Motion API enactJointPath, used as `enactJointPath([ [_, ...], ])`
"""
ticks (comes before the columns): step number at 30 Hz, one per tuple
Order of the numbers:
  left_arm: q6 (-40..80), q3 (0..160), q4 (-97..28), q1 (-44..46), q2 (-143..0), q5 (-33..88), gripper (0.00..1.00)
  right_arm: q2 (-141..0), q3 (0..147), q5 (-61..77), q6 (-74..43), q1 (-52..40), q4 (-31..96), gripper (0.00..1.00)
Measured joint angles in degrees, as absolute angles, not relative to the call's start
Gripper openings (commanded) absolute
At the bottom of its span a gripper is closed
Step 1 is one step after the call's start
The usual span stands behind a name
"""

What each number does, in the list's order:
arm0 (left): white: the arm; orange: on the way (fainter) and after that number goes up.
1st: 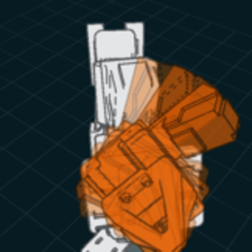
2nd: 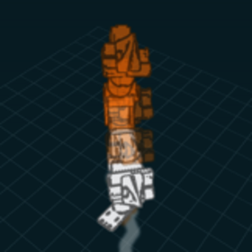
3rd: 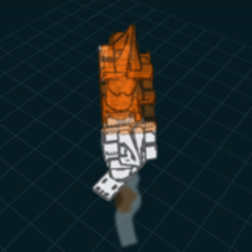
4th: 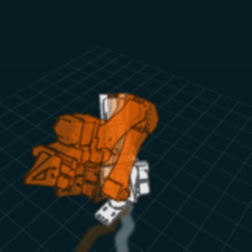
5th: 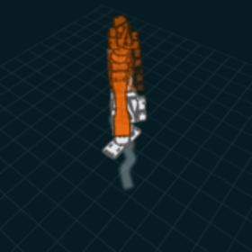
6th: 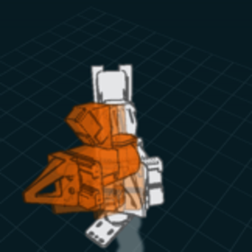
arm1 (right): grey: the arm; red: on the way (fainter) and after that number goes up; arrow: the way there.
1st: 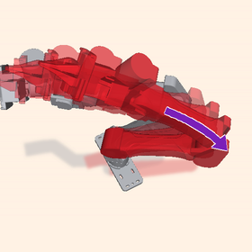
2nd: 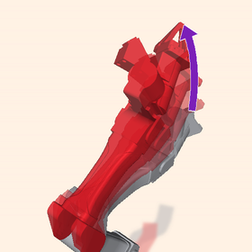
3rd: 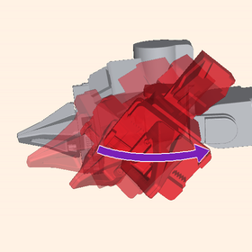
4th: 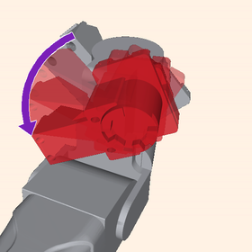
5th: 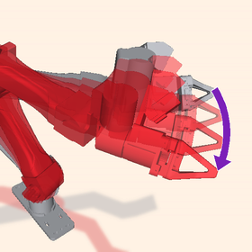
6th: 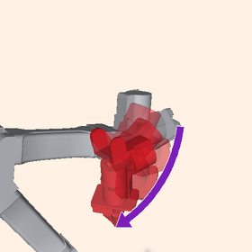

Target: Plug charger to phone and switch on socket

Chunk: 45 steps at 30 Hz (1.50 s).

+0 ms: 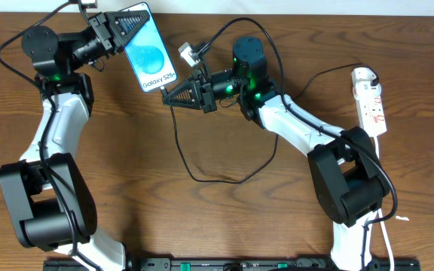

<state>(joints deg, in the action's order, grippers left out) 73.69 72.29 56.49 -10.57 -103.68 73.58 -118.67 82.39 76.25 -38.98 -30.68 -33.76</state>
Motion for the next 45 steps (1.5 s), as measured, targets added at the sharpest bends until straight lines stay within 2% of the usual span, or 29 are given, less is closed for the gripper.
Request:
enactJointPath([
  [45, 72.0, 72.3, 56.8, -10.3, -103.7, 75.1, 0.07, -118.7, 82.3, 76.1, -46.2, -31.1, -35.3, 0.01],
])
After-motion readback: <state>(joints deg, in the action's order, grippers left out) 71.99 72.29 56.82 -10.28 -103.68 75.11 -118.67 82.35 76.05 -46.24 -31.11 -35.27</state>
